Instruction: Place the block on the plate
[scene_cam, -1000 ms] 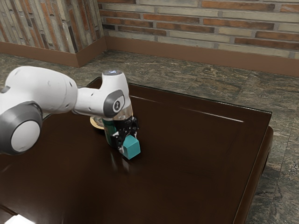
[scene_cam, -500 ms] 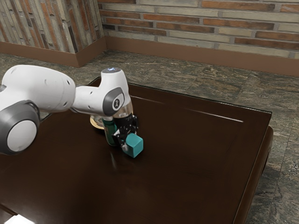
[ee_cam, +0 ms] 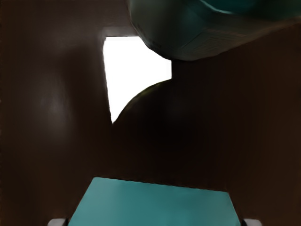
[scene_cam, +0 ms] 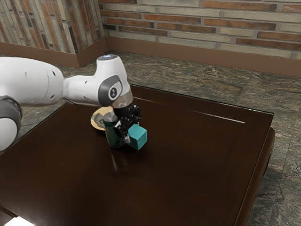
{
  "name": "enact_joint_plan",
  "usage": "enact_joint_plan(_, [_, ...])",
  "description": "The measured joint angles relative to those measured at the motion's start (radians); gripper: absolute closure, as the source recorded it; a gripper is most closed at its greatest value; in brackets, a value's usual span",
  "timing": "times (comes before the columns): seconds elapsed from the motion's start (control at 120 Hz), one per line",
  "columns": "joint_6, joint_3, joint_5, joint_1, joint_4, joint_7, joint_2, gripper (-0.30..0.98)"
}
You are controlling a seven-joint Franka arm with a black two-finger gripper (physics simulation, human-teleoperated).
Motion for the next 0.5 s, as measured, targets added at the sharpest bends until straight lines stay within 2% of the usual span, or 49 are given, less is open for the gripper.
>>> enact_joint_plan(0.233, [-0.069, 0.003, 0.038, -0.020, 0.159, -0.008, -0.001, 0.29])
enact_joint_plan(0.35, [-0.089, -0.003, 0.050, 0.037, 0.227, 0.003, 0.029, 0.29])
enact_joint_plan(0.5, [-0.100, -0.071, 0.058, 0.159, 0.326, 0.035, 0.105, 0.29])
